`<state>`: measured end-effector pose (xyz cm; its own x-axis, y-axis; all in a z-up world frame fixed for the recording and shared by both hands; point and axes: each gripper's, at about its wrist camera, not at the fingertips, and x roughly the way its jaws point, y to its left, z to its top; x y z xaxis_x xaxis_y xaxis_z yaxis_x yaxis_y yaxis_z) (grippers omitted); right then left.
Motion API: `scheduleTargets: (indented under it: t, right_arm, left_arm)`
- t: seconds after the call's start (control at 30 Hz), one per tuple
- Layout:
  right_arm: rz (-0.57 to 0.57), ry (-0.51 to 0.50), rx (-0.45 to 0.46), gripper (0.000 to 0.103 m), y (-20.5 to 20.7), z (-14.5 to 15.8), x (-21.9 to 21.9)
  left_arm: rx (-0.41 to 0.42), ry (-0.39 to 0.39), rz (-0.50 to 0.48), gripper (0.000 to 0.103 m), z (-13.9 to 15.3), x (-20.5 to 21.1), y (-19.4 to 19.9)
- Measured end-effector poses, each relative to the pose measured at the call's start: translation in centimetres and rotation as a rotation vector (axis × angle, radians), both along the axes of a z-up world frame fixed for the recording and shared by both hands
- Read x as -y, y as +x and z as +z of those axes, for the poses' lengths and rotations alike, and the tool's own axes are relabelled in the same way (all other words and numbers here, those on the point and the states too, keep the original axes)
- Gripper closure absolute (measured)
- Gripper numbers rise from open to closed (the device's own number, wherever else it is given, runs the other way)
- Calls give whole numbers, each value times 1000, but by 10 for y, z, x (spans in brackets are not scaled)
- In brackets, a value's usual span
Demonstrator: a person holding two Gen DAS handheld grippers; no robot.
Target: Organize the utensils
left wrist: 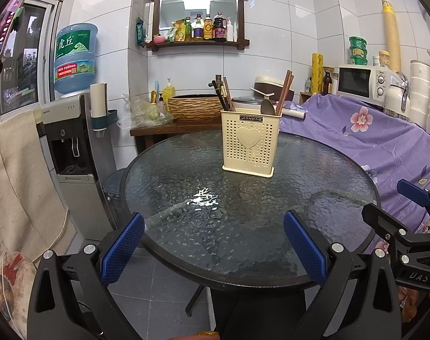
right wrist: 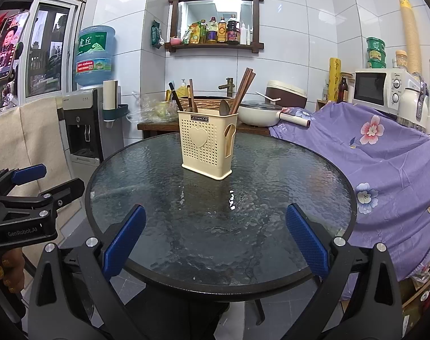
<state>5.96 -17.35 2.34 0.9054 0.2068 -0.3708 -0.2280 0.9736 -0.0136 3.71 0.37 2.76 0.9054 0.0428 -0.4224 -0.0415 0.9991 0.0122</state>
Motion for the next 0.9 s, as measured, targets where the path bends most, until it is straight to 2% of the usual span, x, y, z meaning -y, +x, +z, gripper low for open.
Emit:
scheduleTargets:
  t: [0.9]
  right_arm:
    - [2, -1, -3, 6, 1, -1, -1]
  left_arm:
    - [-1, 0, -2, 6, 1, -4, -1]
